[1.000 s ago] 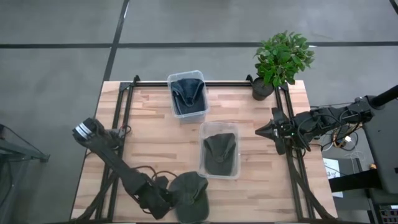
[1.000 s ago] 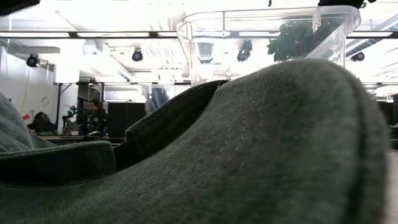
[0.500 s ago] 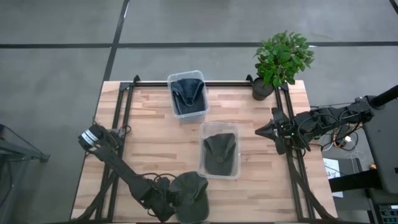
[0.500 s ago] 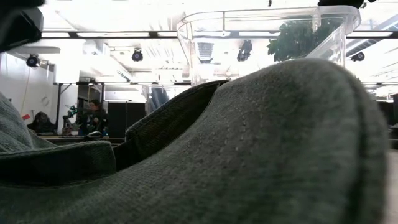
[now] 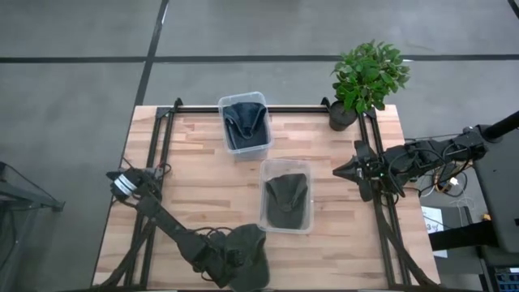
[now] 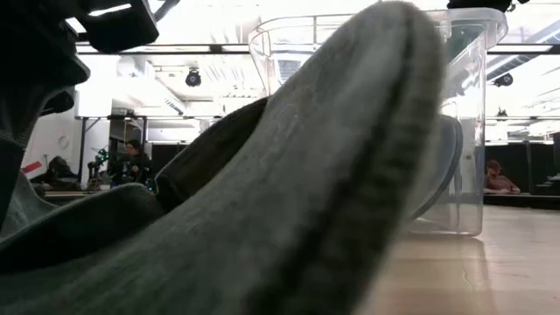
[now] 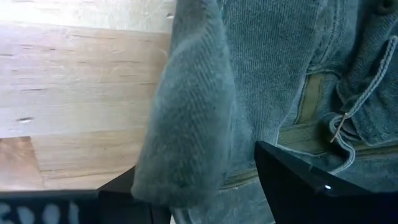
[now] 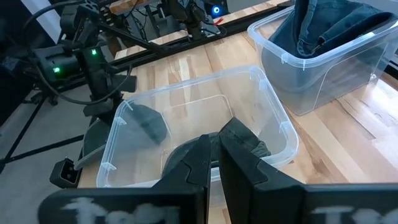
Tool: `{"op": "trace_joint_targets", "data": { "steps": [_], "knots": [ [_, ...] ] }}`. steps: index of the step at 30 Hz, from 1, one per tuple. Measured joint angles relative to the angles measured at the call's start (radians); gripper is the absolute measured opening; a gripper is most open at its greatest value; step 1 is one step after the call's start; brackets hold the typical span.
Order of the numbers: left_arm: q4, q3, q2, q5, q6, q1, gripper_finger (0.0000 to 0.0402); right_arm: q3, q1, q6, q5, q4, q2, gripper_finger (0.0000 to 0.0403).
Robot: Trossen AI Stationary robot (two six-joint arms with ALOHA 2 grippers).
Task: Pick & Place hat
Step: Put the black cap into the bottom transparent bin
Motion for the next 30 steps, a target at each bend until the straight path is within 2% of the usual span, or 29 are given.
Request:
{"op": "trace_joint_targets", "data": {
  "steps": [3,5,8,12,13,18,21,24,27,30],
  "knots": [
    [-0.004,0.000,-0.005,0.002,-0.002,0.001,0.0203,0.000,0.000,0.000,0.000,0.000,0.000,0.0027],
    [-0.017,0.000,-0.015,0.003,-0.003,0.001,0.0185,0.000,0.000,0.000,0.000,0.000,0.000,0.0027],
    [-0.062,-0.001,-0.036,-0.009,0.001,0.001,0.0128,0.000,0.000,0.000,0.000,0.000,0.000,0.0027],
    [-0.089,-0.002,-0.046,-0.065,0.018,0.002,0.0026,0.000,0.000,0.000,0.000,0.000,0.000,0.0027],
    [-0.090,-0.002,-0.046,-0.087,0.021,0.002,0.0016,0.000,0.000,0.000,0.000,-0.001,0.000,0.0027],
    [-0.129,-0.002,-0.062,-0.115,0.025,0.002,0.0008,0.000,0.000,-0.001,0.000,-0.002,0.000,0.0027],
    [-0.215,-0.002,-0.122,-0.108,0.017,-0.015,0.0007,0.000,0.000,-0.001,0.000,-0.003,0.000,0.0027],
    [-0.395,0.033,-0.207,-0.087,0.001,-0.033,0.0006,0.000,0.000,-0.004,0.000,-0.003,0.000,0.0027],
    [-0.645,0.113,-0.292,-0.081,-0.004,-0.034,0.0006,0.000,0.000,-0.004,0.000,-0.006,0.000,0.0027],
    [-0.898,0.226,-0.349,-0.149,-0.006,-0.032,0.0006,0.000,0.000,-0.004,0.000,-0.007,0.000,0.0027]
  ]
}}
